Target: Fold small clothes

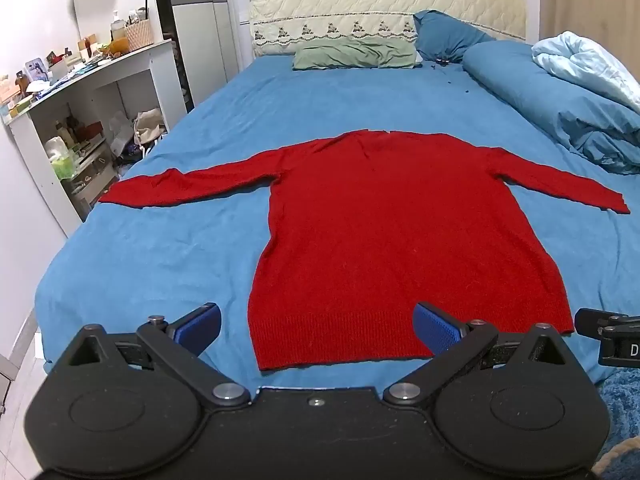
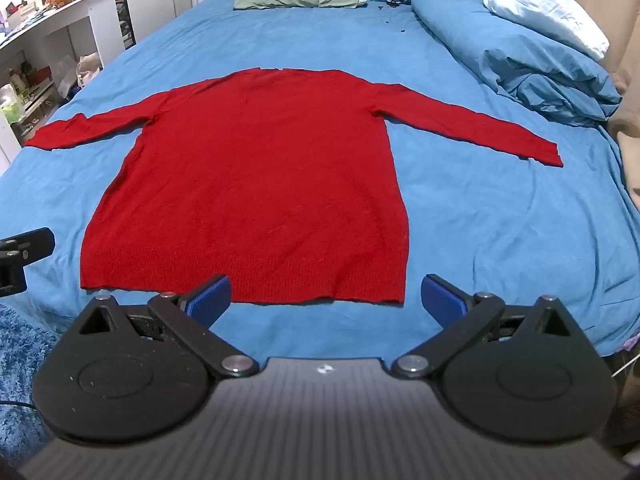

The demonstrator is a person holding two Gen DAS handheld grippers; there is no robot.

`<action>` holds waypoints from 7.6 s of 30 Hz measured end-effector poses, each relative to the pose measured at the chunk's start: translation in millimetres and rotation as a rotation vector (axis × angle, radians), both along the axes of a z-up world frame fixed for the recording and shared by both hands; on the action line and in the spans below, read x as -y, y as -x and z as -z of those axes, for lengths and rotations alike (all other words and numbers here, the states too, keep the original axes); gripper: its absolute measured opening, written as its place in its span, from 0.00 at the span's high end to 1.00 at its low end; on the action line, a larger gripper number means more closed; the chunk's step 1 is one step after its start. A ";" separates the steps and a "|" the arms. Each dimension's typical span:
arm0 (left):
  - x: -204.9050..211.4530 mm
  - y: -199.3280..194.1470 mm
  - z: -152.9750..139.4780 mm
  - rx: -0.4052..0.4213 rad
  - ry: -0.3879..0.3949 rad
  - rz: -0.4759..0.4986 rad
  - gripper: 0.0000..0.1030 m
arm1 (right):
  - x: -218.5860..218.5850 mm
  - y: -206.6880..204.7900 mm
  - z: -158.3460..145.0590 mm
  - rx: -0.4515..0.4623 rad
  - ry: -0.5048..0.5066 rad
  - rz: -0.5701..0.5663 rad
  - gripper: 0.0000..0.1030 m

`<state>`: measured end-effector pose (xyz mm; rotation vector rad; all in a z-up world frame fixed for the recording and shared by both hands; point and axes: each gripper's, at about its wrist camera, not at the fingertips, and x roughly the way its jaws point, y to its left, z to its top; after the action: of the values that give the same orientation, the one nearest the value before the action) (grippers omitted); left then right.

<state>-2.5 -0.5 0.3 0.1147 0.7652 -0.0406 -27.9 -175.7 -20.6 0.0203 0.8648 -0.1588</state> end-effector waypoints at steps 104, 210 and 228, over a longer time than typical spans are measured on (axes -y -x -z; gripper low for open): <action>146.9 -207.4 -79.3 0.123 0.110 0.257 0.00 | 182.9 -96.9 -65.5 0.249 -0.073 0.334 0.00; 125.4 -463.9 163.4 -0.203 0.368 0.236 0.43 | 217.4 -355.5 155.8 0.049 -0.116 0.193 0.09; 23.6 -453.4 95.1 0.007 0.319 0.078 0.96 | 181.9 -384.2 159.5 0.030 0.028 0.090 0.08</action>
<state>450.9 -24.1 -94.8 -0.1589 0.7383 -0.2350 356.2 -357.5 -180.1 0.0355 0.8322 -0.2544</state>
